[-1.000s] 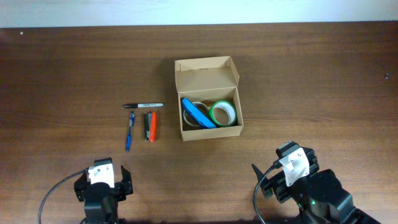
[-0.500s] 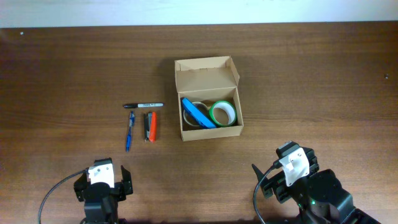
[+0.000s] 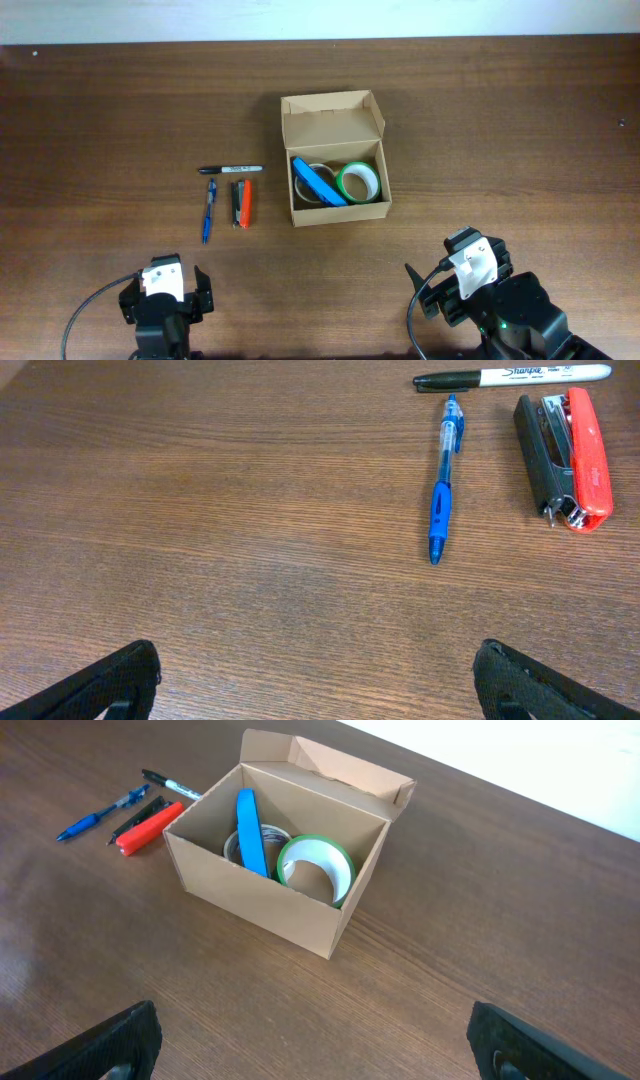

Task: Pack container
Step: 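Move the left gripper forward over the red stapler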

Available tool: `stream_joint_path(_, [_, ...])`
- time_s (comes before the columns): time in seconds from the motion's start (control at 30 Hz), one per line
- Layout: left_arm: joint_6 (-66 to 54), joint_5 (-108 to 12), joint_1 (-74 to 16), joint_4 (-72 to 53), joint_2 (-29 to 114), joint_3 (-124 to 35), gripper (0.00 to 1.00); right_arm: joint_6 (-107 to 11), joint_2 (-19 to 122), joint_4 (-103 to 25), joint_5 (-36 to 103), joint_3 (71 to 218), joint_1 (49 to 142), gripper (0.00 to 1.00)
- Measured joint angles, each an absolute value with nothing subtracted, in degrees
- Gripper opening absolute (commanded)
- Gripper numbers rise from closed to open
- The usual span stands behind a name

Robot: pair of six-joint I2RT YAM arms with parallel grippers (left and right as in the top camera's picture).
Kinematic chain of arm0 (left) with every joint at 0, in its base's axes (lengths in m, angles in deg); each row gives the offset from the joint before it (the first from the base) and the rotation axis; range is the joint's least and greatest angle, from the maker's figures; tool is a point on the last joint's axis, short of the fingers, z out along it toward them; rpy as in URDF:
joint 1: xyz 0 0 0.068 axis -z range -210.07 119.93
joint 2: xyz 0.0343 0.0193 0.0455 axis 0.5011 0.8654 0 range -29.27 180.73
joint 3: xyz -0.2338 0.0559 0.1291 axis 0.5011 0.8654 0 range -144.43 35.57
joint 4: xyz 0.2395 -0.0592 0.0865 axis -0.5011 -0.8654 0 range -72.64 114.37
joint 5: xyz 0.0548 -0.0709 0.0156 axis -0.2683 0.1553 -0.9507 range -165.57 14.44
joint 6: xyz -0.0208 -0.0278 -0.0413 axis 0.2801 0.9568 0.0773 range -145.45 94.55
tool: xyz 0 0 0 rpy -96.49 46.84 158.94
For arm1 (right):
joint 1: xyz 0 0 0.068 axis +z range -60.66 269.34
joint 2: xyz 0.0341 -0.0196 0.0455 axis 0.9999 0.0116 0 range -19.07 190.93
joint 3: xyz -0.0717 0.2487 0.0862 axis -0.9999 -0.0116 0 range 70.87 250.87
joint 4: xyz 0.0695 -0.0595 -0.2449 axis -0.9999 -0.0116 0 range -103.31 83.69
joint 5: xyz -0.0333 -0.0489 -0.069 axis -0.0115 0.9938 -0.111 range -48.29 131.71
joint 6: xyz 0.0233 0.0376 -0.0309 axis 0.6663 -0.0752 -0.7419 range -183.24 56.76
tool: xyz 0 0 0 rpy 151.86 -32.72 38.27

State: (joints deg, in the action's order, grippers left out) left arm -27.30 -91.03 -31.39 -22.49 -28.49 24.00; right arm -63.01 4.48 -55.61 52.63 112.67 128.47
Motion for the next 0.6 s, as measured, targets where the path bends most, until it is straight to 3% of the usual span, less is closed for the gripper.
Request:
stream_joint_path(0.17, [-27.15,-87.86,-31.39,-20.45,-20.73,21.18,1.0,-63.04,4.48,-55.61,52.61,112.63,128.47,0.99])
stream_joint_path(0.6, [-26.88,-70.7,-31.39,-18.29,18.39,-10.45,1.0,-63.04,4.44,-55.72,52.63,112.58,128.47,0.99])
